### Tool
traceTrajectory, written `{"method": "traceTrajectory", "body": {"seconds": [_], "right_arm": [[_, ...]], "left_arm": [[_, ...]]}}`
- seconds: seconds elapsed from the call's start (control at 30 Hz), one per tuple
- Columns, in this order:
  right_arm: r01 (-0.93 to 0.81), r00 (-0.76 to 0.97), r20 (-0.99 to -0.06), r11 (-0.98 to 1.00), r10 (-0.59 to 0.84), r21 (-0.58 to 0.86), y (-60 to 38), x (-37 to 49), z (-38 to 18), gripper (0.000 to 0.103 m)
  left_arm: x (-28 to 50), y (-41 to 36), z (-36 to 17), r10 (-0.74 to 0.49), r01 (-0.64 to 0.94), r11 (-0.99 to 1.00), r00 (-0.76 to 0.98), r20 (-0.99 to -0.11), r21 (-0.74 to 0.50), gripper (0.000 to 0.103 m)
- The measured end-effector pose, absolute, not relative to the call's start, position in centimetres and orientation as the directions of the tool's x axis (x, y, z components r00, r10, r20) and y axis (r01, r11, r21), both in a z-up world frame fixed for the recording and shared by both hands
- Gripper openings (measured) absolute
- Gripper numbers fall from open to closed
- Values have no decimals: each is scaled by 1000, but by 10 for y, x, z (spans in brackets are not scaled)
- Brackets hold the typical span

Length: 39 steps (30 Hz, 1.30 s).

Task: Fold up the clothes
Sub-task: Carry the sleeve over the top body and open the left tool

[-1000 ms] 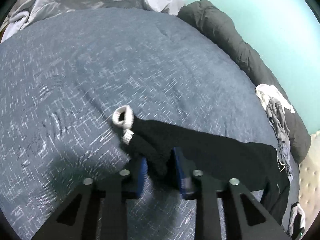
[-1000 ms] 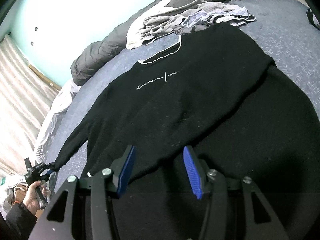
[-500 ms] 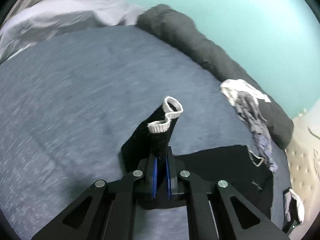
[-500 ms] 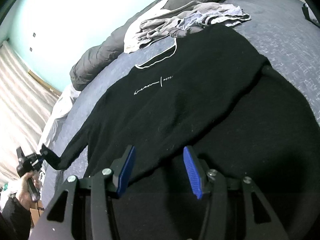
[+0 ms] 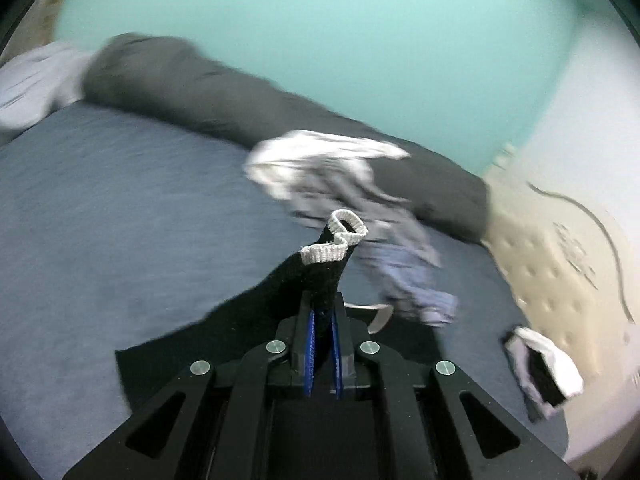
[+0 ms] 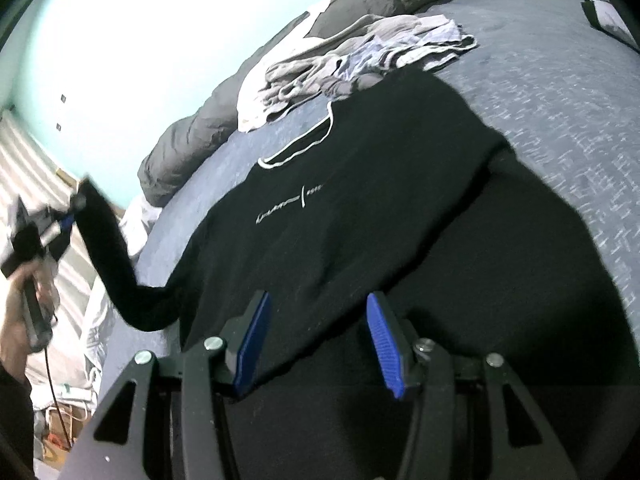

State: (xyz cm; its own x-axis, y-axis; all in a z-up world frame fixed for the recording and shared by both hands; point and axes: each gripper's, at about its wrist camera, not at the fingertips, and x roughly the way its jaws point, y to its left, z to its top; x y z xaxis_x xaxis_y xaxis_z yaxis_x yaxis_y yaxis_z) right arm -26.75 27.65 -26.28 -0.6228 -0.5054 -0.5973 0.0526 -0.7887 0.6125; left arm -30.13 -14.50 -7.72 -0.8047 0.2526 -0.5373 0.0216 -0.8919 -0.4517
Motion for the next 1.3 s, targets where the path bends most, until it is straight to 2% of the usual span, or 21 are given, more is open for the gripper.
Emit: {"method": "traceTrajectory", "body": {"seconds": [0.13,0.27,0.43,0.47,0.63,0.77,1.07,1.27,1.3], "right_arm": [[37,-646,-580,-780,-495,625,294,-269,-256,51],[4,-659,-578,-771,-482,637,310,-270,-256,51],[-27,-660,-579,-755,-479,655,325,-271,-258,51],[-34,-655,-582,-751,-481,659,327,-272,-260,51],[-53,-618,-601,-735,-508,676,330,-279,-272,51],[-66,-608,-595,-713,-526,698,331,-285,-278,59],[-83,-581,-624,-725,-523,684,327,-299,-288,59],[-38,-535,-645,-747,-546,663,309,-306,-296,59],[-32,-532,-646,-749,-548,662,308,-307,-298,55]], "left_arm": [[-322,-51,-74,391,-143,-884,-747,-537,-445,7],[-323,27,-118,497,-245,-856,-633,-594,-455,7],[-311,85,-203,539,-263,-842,-458,-707,-472,9],[-310,84,-212,536,-245,-843,-448,-716,-479,11],[-297,61,-234,525,-176,-845,-445,-725,-504,52],[-291,26,-225,499,-145,-856,-478,-723,-496,54],[-260,-60,-257,362,5,-910,-484,-797,-416,55],[-247,-72,-282,330,26,-923,-455,-827,-383,55],[-245,-71,-285,327,27,-925,-451,-830,-379,55]]}}
